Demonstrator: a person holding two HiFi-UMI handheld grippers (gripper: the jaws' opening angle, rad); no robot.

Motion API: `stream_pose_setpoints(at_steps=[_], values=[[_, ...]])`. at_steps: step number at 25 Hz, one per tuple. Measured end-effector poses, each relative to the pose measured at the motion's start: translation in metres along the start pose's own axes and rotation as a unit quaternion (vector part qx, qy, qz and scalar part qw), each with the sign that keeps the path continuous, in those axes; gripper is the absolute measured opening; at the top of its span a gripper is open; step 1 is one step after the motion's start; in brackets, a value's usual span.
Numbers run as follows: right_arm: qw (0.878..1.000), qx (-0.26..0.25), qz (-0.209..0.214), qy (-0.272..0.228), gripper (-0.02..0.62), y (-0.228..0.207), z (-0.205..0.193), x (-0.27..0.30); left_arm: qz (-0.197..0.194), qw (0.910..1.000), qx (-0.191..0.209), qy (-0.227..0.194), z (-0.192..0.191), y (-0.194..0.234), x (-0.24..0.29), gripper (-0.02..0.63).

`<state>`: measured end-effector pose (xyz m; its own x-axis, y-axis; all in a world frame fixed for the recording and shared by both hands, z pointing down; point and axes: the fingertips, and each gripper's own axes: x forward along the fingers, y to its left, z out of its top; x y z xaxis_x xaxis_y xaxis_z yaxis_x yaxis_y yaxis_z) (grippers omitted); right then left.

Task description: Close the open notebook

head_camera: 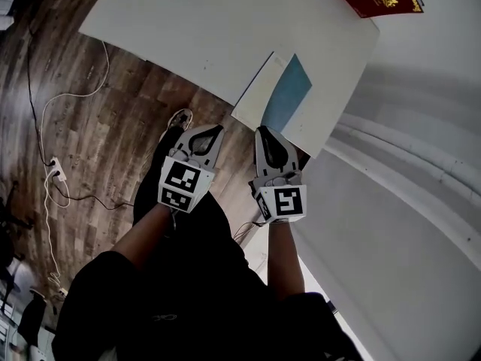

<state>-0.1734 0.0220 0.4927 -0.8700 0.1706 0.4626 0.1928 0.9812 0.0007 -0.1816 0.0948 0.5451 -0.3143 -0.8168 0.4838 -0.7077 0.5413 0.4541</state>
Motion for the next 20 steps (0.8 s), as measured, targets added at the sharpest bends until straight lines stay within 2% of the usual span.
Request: stream_pose_setpoints(at_steps=[5,20], values=[[1.000,-0.002,0.013,0.011,0.039,0.002,-0.003,0.007,-0.007,1.0000,0.003,0.002,-0.001,-0.004,0.005,0.003],[0.998,-0.004,0.047,0.032,0.039,0.010,-0.014,0.033,0.004,0.9997,-0.017,0.017,-0.013,0.017,0.016,0.003]])
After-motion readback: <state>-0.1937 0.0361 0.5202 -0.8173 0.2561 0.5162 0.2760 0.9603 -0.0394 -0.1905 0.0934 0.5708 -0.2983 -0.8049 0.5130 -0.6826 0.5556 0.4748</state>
